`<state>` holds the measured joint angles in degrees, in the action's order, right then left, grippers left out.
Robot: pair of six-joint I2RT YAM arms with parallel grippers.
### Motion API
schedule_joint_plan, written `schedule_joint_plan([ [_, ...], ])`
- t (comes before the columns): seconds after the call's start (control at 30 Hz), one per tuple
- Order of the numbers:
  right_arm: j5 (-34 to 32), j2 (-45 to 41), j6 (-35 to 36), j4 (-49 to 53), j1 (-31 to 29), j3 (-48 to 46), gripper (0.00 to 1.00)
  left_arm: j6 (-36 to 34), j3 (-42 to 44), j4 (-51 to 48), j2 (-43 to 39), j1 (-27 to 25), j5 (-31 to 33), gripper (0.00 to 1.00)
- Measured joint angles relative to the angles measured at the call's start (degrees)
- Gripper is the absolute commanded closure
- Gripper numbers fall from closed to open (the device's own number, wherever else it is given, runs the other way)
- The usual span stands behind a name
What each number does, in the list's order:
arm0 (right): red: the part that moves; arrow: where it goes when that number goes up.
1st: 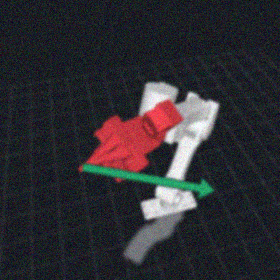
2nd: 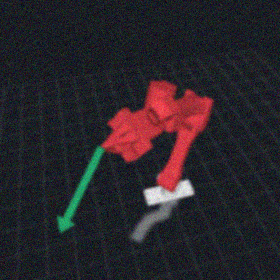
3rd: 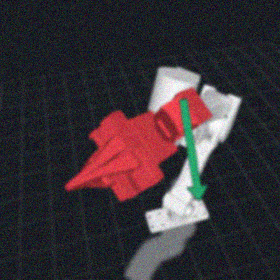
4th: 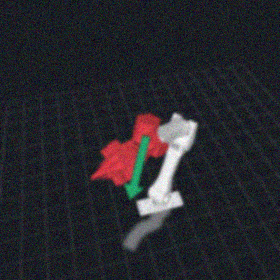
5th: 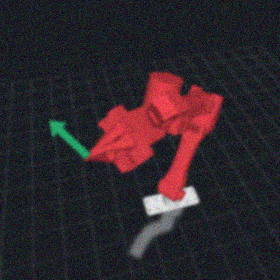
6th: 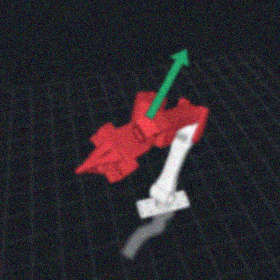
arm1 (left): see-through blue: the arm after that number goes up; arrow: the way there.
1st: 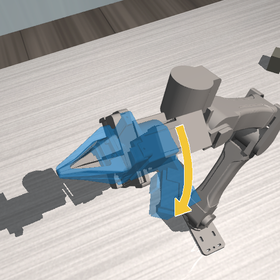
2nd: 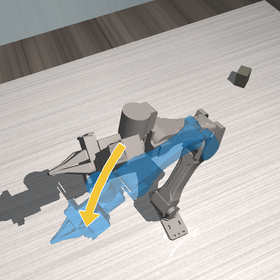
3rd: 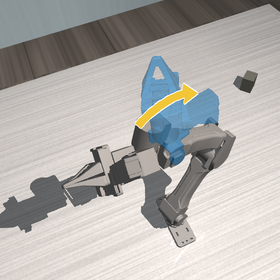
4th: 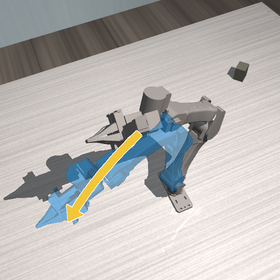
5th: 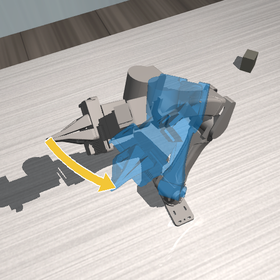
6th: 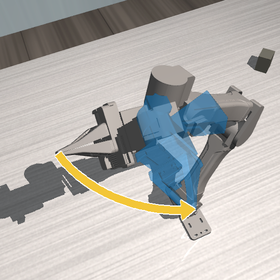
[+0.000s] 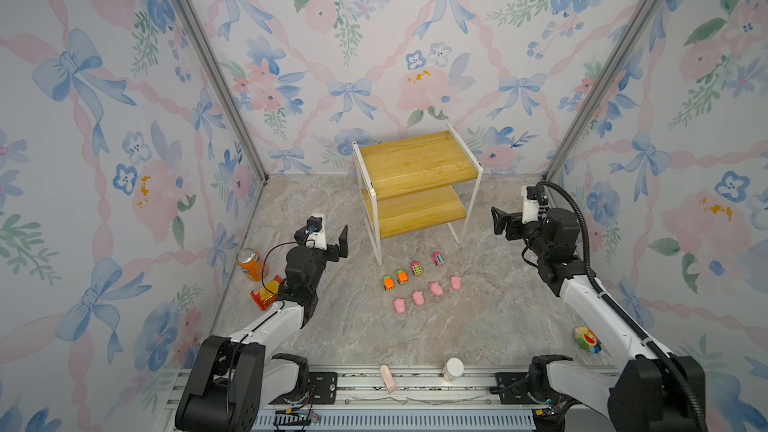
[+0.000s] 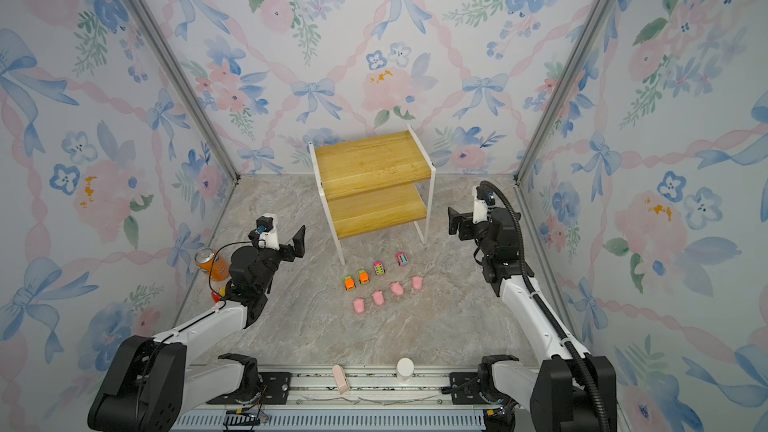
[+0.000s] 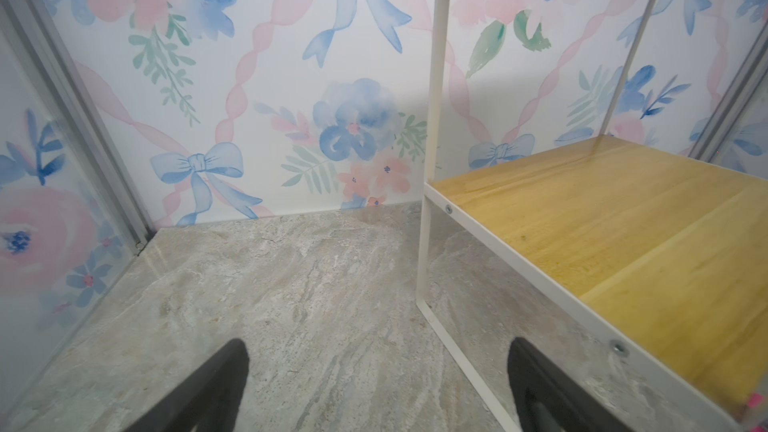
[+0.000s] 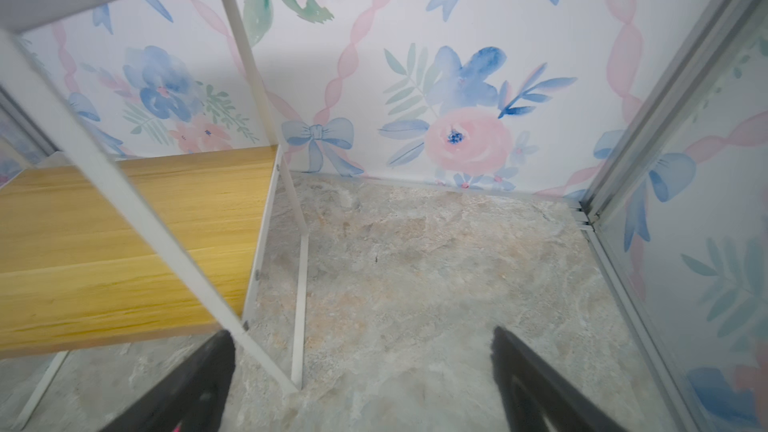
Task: Place and organize the plastic toys onto the shelf
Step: 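Move both grippers forward toward the row of pink pigs and trucks, then lower the right gripper onto the nearest pink pig and close it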
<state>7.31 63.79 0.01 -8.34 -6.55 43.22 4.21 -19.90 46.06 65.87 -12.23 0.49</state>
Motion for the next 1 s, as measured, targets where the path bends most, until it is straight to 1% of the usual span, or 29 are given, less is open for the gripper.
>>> schedule_joint_plan([
  [0.13, -0.3, -3.0, -2.5, 7.0, -7.3, -3.6, 0.02, 3.1, 2.1, -2.6, -1.3, -5.4, -1.1, 0.02],
  [0.23, -1.9, -5.5, -5.5, 10.5, -12.7, -8.0, 0.05, 5.7, 4.3, -4.2, -1.2, -11.0, -0.7, 0.02],
  [0.37, -4.7, -10.1, -10.2, 11.5, -17.8, -13.6, 0.09, 7.6, 6.3, -5.5, -0.4, -18.3, 2.0, 0.02],
  [0.43, -6.2, -12.2, -12.4, 10.5, -19.6, -16.7, 0.1, 8.1, 7.2, -5.7, -0.3, -20.3, 2.8, 0.02],
  [0.57, -8.8, -14.0, -17.1, 5.2, -23.2, -25.0, 0.11, 8.6, 9.1, -6.0, -0.3, -21.0, 4.7, 0.02],
  [0.7, -11.3, -12.0, -20.9, 0.6, -26.8, -31.1, 0.12, 8.8, 9.8, -6.4, -0.7, -21.0, 6.0, 0.02],
  [0.83, -14.1, -7.1, -22.8, -3.9, -29.7, -32.3, 0.13, 9.4, 9.8, -6.3, -0.5, -21.1, 6.6, 0.02],
  [1.0, -18.0, 0.2, -23.0, -9.0, -32.7, -31.9, 0.13, 10.1, 9.8, -6.4, 1.6, -21.1, 6.9, 0.02],
])
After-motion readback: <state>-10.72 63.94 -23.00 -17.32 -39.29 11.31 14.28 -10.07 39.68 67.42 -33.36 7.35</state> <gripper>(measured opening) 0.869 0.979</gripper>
